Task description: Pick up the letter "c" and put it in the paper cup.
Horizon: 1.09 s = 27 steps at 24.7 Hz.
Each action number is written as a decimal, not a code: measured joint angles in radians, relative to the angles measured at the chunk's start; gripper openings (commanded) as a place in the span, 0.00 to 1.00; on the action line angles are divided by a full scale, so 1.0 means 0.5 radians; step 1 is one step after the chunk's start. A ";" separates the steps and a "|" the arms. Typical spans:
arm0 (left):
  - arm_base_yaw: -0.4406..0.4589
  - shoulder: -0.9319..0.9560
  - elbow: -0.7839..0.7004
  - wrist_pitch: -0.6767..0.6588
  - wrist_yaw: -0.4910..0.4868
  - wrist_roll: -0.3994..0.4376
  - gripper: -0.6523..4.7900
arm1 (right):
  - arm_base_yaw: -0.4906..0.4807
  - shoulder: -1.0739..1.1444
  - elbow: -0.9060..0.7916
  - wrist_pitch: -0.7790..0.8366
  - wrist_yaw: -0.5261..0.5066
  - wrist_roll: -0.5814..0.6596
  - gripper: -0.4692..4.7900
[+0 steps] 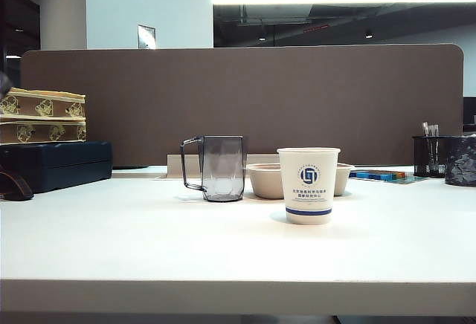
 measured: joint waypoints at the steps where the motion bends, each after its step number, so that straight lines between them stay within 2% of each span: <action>1: 0.000 0.001 -0.034 0.005 -0.040 0.000 0.11 | 0.000 0.012 -0.009 -0.013 0.120 0.000 0.11; 3: 0.000 0.001 -0.045 -0.004 -0.072 -0.002 0.11 | -0.001 0.031 -0.022 -0.056 0.186 0.000 0.11; 7: 0.000 -0.001 -0.061 0.040 -0.151 -0.201 0.11 | -0.001 0.060 -0.109 -0.130 0.199 0.000 0.11; 9: 0.001 0.000 -0.064 0.085 -0.156 -0.300 0.11 | -0.001 0.034 -0.208 -0.022 0.200 0.000 0.11; 12: 0.001 0.000 -0.066 0.209 -0.148 -0.321 0.11 | -0.001 -0.019 -0.305 0.107 0.199 0.000 0.11; 16: 0.001 -0.005 -0.121 0.342 -0.069 -0.356 0.11 | -0.001 -0.157 -0.426 0.124 0.207 0.000 0.11; 22: 0.000 -0.013 -0.234 0.389 -0.059 -0.430 0.11 | -0.001 -0.401 -0.583 0.108 0.308 0.000 0.11; 23: 0.000 -0.020 -0.256 0.396 -0.061 -0.441 0.11 | -0.001 -0.428 -0.581 0.116 0.351 0.000 0.11; 27: 0.000 -0.021 -0.332 0.570 -0.253 -0.520 0.11 | 0.001 -0.432 -0.574 0.085 0.789 0.003 0.11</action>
